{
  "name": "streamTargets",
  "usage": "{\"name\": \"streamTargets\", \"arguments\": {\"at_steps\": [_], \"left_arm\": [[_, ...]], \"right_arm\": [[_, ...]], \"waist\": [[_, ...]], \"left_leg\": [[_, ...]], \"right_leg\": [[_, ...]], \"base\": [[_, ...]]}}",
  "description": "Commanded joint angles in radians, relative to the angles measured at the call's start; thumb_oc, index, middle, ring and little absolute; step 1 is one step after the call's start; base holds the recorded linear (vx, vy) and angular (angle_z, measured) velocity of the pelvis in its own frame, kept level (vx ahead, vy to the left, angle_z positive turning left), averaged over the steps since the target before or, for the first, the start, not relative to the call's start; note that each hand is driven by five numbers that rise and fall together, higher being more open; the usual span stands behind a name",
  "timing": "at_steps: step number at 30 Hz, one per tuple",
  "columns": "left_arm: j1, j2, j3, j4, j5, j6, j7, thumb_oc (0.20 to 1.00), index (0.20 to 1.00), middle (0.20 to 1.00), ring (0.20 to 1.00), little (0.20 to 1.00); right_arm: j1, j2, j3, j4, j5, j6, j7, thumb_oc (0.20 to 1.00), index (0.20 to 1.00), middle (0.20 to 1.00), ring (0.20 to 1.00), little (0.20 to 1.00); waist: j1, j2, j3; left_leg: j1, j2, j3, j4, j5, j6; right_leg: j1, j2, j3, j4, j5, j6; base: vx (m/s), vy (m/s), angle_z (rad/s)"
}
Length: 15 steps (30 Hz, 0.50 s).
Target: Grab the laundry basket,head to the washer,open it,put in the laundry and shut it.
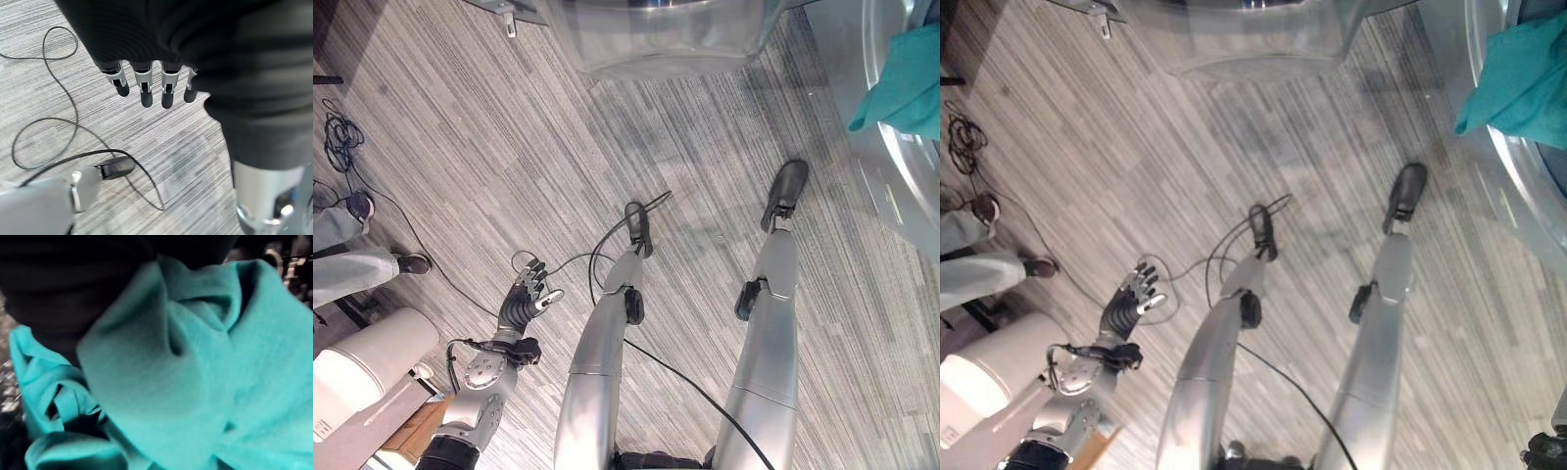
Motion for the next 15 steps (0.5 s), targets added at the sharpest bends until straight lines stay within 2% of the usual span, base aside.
{"name": "streamTargets", "arguments": {"at_steps": [1, 2, 6, 7, 8, 9, 11, 14, 15], "left_arm": [[0.06, 0.015, 0.009, -0.01, -0.025, -0.024, -0.021, 1.0, 1.0, 1.0, 1.0, 1.0], [0.05, 0.013, 0.003, -0.008, -0.027, -0.027, -0.035, 1.0, 1.0, 1.0, 1.0, 1.0], [0.044, 0.033, 0.002, -0.009, -0.031, -0.021, -0.039, 1.0, 1.0, 1.0, 1.0, 1.0], [0.043, 0.028, 0.007, 0.001, -0.029, -0.016, -0.043, 1.0, 1.0, 1.0, 1.0, 1.0], [0.037, 0.037, 0.003, 0.017, -0.028, -0.012, -0.044, 1.0, 1.0, 1.0, 1.0, 1.0], [0.038, 0.042, 0.003, 0.018, -0.028, -0.012, -0.044, 1.0, 1.0, 1.0, 1.0, 1.0], [0.038, 0.067, 0.001, 0.028, -0.034, -0.017, -0.044, 1.0, 1.0, 1.0, 1.0, 1.0], [0.037, 0.074, 0.007, 0.033, -0.044, -0.025, -0.043, 1.0, 1.0, 1.0, 1.0, 1.0], [0.038, 0.078, 0.006, 0.033, -0.044, -0.025, -0.043, 1.0, 1.0, 1.0, 1.0, 1.0]], "right_arm": [[-0.156, -0.242, 0.25, -0.099, -0.177, -0.014, 0.064, 1.0, 1.0, 1.0, 1.0, 1.0], [-0.125, -0.234, 0.224, -0.083, -0.144, -0.027, 0.111, 1.0, 1.0, 1.0, 1.0, 1.0], [-0.063, -0.199, 0.174, -0.12, -0.095, -0.047, 0.144, 1.0, 1.0, 1.0, 1.0, 1.0], [-0.025, -0.2, 0.149, -0.147, -0.033, -0.074, 0.18, 1.0, 1.0, 1.0, 1.0, 1.0], [0.031, -0.196, 0.087, -0.212, 0.04, -0.103, 0.16, 1.0, 1.0, 1.0, 1.0, 1.0], [0.049, -0.198, 0.07, -0.22, 0.038, -0.102, 0.155, 1.0, 1.0, 1.0, 1.0, 1.0], [0.167, -0.196, -0.07, -0.303, 0.149, -0.16, 0.148, 1.0, 1.0, 1.0, 1.0, 1.0], [0.282, -0.203, -0.179, -0.472, 0.15, -0.208, 0.102, 1.0, 1.0, 1.0, 1.0, 1.0], [0.3, -0.204, -0.195, -0.482, 0.147, -0.206, 0.098, 1.0, 1.0, 1.0, 1.0, 1.0]], "waist": [[-0.001, 0.072, 0.001], [-0.003, 0.074, 0.001], [-0.011, 0.055, 0.001], [-0.019, 0.053, 0.001], [-0.028, 0.045, 0.001], [-0.027, 0.04, 0.001], [-0.037, 0.034, 0.001], [-0.045, 0.034, 0.001], [-0.044, 0.031, 0.001]], "left_leg": [[0.261, 0.113, -0.08, -0.119, -0.082, -0.085], [0.258, 0.115, -0.08, -0.116, -0.081, -0.085], [0.263, 0.119, -0.079, -0.11, -0.079, -0.086], [0.261, 0.122, -0.079, -0.11, -0.08, -0.086], [0.266, 0.125, -0.081, -0.103, -0.083, -0.086], [0.268, 0.125, -0.082, -0.102, -0.083, -0.085], [0.274, 0.119, -0.091, -0.085, -0.09, -0.083], [0.288, 0.109, -0.094, -0.08, -0.097, -0.079], [0.29, 0.109, -0.095, -0.08, -0.097, -0.079]], "right_leg": [[0.016, 0.087, -0.093, 0.308, -0.309, -0.011], [0.018, 0.088, -0.096, 0.309, -0.309, -0.012], [0.031, 0.091, -0.101, 0.305, -0.303, -0.016], [0.034, 0.094, -0.105, 0.301, -0.301, -0.017], [0.046, 0.093, -0.108, 0.297, -0.295, -0.018], [0.049, 0.093, -0.109, 0.296, -0.295, -0.017], [0.086, 0.085, -0.116, 0.281, -0.284, -0.018], [0.116, 0.077, -0.113, 0.26, -0.272, -0.017], [0.119, 0.077, -0.114, 0.259, -0.272, -0.017]], "base": [[-0.01, -0.054, -0.01], [-0.01, -0.05, 0.0], [0.0, 0.003, -0.02], [0.0, 0.0, 0.0], [0.0, 0.0, 0.0], [0.0, 0.0, 0.0], [-0.03, 0.047, 0.03], [-0.02, 0.056, 0.01], [-0.02, 0.046, -0.03]]}}
